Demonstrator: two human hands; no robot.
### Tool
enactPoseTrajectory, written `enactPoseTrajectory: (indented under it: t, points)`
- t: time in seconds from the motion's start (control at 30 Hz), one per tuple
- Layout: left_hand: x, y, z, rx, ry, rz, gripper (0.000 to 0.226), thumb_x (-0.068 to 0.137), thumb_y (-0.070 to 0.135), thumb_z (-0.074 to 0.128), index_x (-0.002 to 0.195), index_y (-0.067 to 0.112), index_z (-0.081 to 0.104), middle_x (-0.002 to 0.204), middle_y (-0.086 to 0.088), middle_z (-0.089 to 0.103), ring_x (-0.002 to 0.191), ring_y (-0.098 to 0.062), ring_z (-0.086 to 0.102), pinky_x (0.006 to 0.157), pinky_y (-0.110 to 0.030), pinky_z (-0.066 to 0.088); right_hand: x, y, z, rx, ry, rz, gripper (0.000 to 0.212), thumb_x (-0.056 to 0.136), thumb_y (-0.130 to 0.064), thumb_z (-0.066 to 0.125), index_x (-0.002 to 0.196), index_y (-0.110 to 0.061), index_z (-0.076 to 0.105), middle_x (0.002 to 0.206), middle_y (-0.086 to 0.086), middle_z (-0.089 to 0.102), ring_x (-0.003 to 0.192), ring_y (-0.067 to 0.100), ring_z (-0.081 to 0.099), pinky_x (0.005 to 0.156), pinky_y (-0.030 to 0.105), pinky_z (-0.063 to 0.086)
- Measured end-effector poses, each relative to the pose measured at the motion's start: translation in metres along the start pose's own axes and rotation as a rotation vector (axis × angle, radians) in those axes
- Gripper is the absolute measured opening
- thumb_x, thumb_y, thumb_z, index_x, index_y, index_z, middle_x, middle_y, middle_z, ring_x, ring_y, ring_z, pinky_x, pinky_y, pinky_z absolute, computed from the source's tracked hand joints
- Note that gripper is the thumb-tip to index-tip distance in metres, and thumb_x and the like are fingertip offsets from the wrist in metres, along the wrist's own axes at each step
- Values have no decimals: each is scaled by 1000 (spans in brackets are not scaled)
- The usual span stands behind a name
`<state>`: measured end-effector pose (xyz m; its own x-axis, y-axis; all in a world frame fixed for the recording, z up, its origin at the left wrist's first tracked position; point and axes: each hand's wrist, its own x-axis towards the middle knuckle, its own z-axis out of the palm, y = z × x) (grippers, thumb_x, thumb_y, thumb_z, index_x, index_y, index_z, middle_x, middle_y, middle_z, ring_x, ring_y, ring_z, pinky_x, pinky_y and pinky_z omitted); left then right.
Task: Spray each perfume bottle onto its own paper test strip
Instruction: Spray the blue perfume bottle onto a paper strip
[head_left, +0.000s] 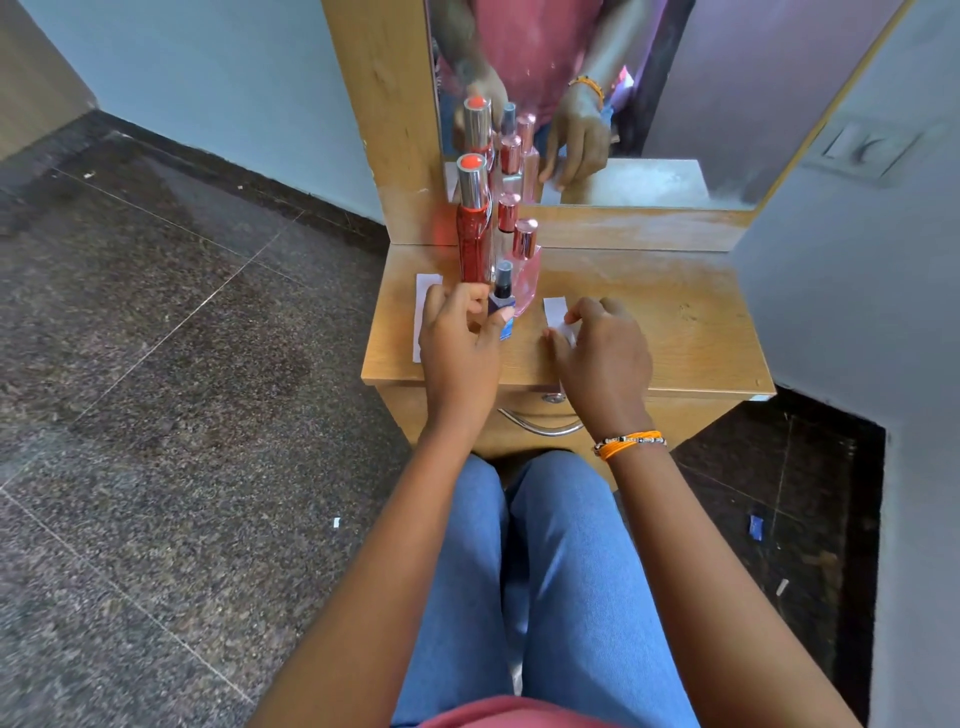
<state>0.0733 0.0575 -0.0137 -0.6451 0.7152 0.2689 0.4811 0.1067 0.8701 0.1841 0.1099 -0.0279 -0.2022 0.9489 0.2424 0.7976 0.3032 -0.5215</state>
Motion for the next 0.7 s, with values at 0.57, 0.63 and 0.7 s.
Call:
enactPoseTrajectory:
  t: [0.57,0.63,0.7]
  points:
    - [-47,34,-2,-304,-374,7,22,96,25,36,99,11,53,72,9,49,68,-9,47,66,-33,38,-17,-20,-62,1054,-204,11,10,87,-5,63,82,3,66,58,-7,62,54,-3,55,56,9,42]
    - [-50,35,3,-342,-363,-61,30,95,33,35,93,11,56,68,10,50,63,-6,46,63,-31,36,-21,-16,-63,1117,-272,46,16,91,-5,57,84,8,63,48,-10,57,46,-2,51,50,7,39]
    - [-49,38,6,-391,-425,-135,33,93,35,35,84,11,57,69,4,51,62,-10,46,60,-30,36,-23,-12,-64,1168,-301,86,18,93,-5,52,85,9,61,44,-8,56,42,1,50,47,9,39]
